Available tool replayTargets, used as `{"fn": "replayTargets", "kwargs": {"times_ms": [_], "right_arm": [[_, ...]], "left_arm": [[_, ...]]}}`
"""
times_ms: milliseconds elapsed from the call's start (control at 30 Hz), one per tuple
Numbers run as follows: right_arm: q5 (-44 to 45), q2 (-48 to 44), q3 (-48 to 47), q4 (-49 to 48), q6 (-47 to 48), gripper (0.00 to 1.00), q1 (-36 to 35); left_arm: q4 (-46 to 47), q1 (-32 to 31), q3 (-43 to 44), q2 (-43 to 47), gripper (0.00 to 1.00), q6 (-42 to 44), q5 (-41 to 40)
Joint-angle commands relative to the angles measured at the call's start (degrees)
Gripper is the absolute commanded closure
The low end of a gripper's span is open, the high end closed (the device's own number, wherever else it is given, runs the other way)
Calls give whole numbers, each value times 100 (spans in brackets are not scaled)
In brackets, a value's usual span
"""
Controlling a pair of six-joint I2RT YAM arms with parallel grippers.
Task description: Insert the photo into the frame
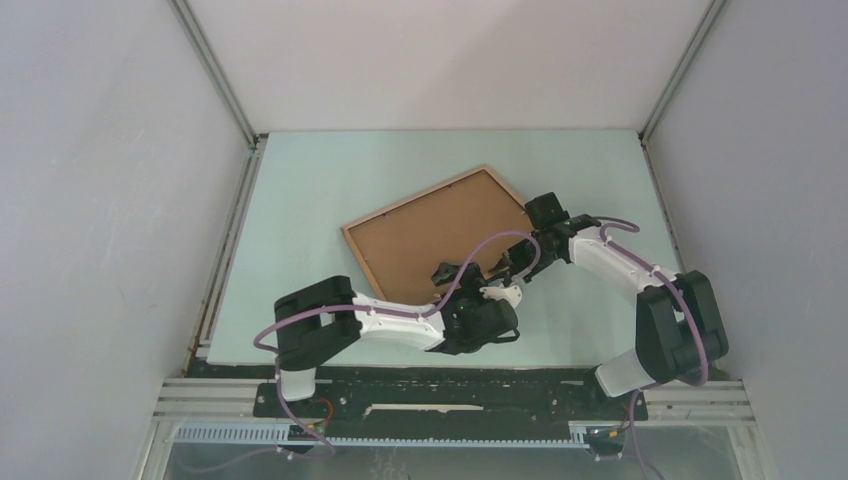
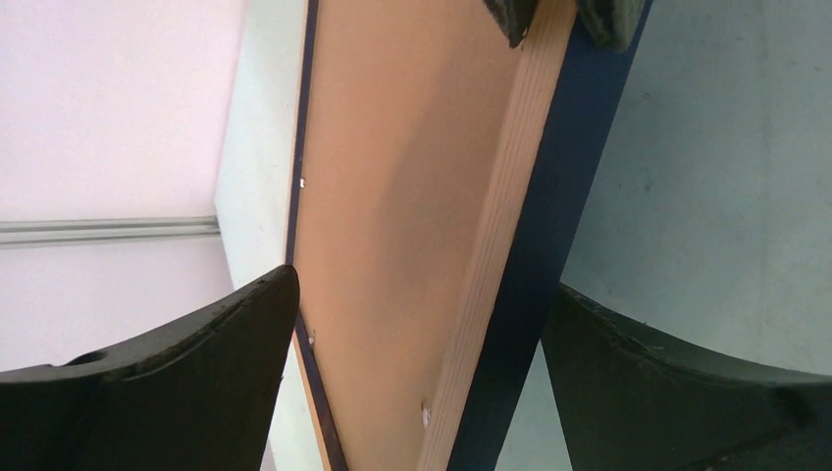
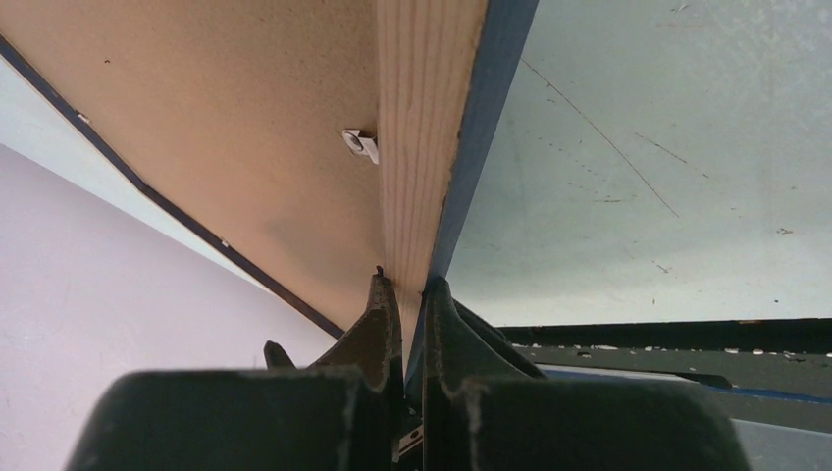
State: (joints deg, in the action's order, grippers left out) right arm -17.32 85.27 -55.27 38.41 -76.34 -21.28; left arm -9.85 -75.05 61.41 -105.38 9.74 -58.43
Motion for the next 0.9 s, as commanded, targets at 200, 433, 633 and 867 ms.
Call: {"fn": "replayTargets", "kwargs": {"times_ms": [200, 433, 633, 867], "right_arm": [[-335, -541, -378, -38, 166, 100, 170], [-368, -664, -384, -27, 280, 100, 195], [-248, -631, -384, -9, 879, 100, 247], [96, -446, -370, 228, 2505, 100, 720]], "left_arm": [[959, 134, 442, -430, 8, 1095, -669], [1138, 158, 550, -562, 13, 1296, -712], [369, 123, 490, -418, 2, 808, -163], [-237, 24, -54, 479, 0, -518, 1927]]}}
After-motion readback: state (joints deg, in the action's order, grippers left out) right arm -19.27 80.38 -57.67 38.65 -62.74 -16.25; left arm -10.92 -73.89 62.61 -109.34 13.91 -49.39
